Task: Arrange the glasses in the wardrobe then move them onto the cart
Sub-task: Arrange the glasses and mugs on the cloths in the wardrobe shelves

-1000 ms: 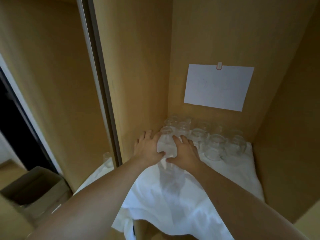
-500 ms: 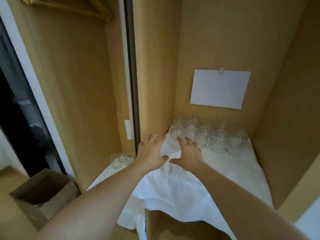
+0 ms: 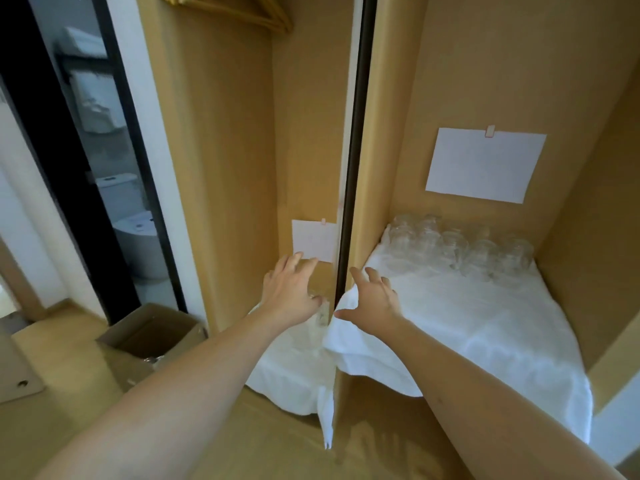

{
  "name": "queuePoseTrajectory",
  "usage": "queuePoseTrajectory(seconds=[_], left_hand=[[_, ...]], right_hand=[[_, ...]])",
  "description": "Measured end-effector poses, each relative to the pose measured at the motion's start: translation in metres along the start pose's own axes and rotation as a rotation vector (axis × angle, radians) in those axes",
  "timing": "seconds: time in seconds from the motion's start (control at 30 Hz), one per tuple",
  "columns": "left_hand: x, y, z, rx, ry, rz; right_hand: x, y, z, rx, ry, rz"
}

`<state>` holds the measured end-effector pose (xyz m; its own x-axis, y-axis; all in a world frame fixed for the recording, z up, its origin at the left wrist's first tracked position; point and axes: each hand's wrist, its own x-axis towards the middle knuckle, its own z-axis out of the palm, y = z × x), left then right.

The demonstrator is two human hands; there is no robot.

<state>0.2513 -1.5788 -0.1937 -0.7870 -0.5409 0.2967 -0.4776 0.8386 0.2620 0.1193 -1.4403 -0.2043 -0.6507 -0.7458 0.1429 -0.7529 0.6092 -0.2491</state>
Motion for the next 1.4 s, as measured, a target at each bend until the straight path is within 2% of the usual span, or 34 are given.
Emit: queuePoseTrajectory(seconds=[0.33, 0.6, 0.83, 1.4], left_hand=[[-0.038, -0.086, 0.009, -0.023, -0.052, -0.150], [-0.025, -0.149, 0.017, 0.007, -0.084, -0.345], [0.025, -0.184, 0.038, 0.010, -0.132, -0.409], [0.121, -0.230, 0.107, -0.010, -0.308, -0.416]], right_hand=[[-0.010, -0.082, 0.046, 0.034, -0.090, -0.054], [0.030, -0.119, 0.091, 0.049, -0.180, -0.128], [0.089, -0.122, 0.126, 0.070, -0.257, -0.114], [0.200, -0.106, 0.202, 0.125, -0.405, -0.049]])
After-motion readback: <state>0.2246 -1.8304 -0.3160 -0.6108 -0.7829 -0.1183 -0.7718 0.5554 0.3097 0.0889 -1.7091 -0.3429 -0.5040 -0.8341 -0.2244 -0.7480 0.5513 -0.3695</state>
